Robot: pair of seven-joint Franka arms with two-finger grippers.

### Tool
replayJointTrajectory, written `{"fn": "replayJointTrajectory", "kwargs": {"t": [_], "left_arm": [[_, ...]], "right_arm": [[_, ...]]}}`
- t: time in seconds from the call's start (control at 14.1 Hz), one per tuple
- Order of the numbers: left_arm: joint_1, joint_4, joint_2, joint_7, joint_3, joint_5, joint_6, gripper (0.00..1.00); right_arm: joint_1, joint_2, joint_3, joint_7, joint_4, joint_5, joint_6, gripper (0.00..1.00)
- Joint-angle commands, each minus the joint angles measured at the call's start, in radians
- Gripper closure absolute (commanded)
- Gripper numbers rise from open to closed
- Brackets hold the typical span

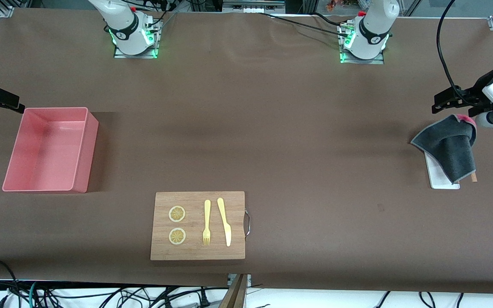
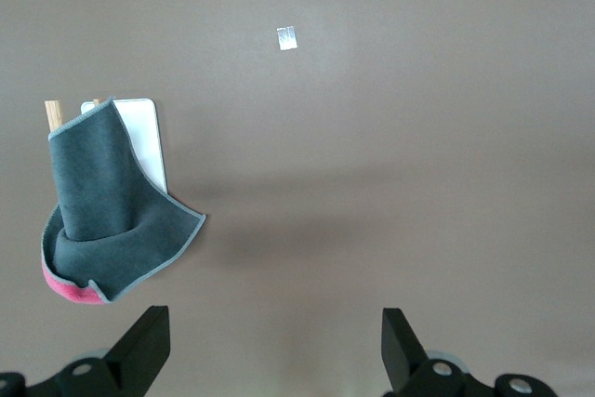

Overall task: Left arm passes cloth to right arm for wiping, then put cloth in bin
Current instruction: 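Move the left gripper toward the grey cloth on the white tray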

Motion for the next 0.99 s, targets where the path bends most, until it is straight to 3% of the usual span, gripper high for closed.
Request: {"fn": "replayJointTrajectory", "kwargs": {"t": [0.0,0.92], "left_arm": [[0.005,-0.009,-0.006,0.011,-0.004,-0.026,-0.009,0.00],[0.028,-0.007,0.005,0.010,0.004,-0.028,-0.016,0.00]], "right_arm": [[-0.010,0.009,0.002,0.004,0.022,0.017,-0.008,0.00],[-0.008,0.009,-0.004,0.003,0.022,0.017,-0.006,0.00]]}}
